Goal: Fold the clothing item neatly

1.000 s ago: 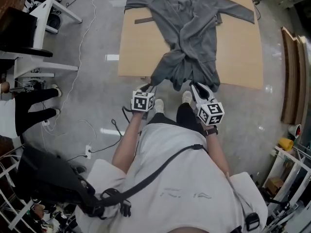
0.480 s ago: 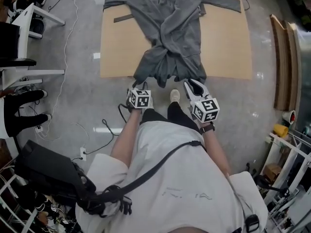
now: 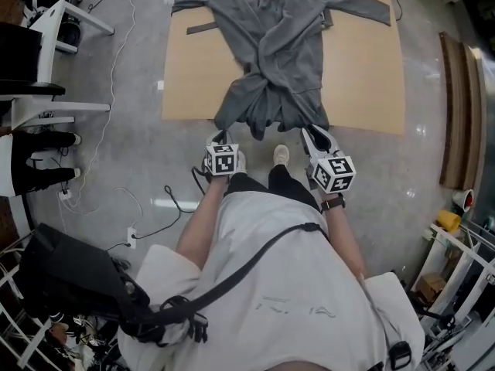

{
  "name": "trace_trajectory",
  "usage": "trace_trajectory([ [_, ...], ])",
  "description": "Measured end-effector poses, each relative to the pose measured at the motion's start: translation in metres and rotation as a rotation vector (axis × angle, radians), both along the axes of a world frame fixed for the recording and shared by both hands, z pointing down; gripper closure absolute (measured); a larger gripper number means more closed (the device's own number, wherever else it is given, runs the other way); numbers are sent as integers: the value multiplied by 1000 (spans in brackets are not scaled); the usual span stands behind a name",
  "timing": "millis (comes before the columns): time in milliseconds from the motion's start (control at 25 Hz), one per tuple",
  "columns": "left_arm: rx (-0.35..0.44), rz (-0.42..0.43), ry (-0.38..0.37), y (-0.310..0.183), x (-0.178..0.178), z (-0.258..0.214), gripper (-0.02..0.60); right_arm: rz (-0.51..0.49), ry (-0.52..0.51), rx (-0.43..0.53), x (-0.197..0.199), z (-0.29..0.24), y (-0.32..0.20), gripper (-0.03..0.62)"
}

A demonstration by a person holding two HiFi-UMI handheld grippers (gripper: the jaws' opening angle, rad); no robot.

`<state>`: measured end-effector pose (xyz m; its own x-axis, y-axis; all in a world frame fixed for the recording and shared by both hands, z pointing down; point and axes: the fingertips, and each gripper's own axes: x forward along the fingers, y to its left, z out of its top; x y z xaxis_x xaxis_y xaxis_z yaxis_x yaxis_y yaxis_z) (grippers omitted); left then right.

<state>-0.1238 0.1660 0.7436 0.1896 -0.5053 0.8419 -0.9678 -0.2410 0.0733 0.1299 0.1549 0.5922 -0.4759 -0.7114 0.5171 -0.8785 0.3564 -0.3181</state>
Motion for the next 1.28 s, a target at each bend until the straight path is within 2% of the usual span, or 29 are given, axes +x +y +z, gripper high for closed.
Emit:
trace_trajectory([
  [120, -35, 26, 109, 21, 22, -30, 574, 9, -24, 1, 1, 1, -2, 508],
  [320, -123, 182, 271, 53, 80, -67, 574, 56, -75, -1, 11, 0, -9, 508],
  [480, -237, 294, 361, 66, 122, -61, 574, 100, -94, -2, 25, -3, -11, 508],
  [640, -329, 307, 428, 64, 152, -30, 574, 136, -92, -9, 41, 0, -11, 508],
  [800, -376, 274, 434, 56, 164, -1, 571, 153, -96, -35, 49, 9, -4, 508],
  [840, -380, 273, 423, 53, 163, 4, 555, 153, -97, -45, 49, 12, -2, 508],
  [880, -380, 278, 409, 52, 162, 6, 505, 150, -98, -56, 47, 16, 0, 508],
  [920, -375, 285, 393, 50, 160, 8, 469, 145, -99, -68, 45, 21, 1, 506],
  [1040, -344, 299, 358, 46, 153, 3, 443, 109, -81, -113, 35, 40, 6, 489],
  [1280, -296, 267, 360, 40, 133, -17, 442, 6, 15, -241, 5, 102, 14, 447],
])
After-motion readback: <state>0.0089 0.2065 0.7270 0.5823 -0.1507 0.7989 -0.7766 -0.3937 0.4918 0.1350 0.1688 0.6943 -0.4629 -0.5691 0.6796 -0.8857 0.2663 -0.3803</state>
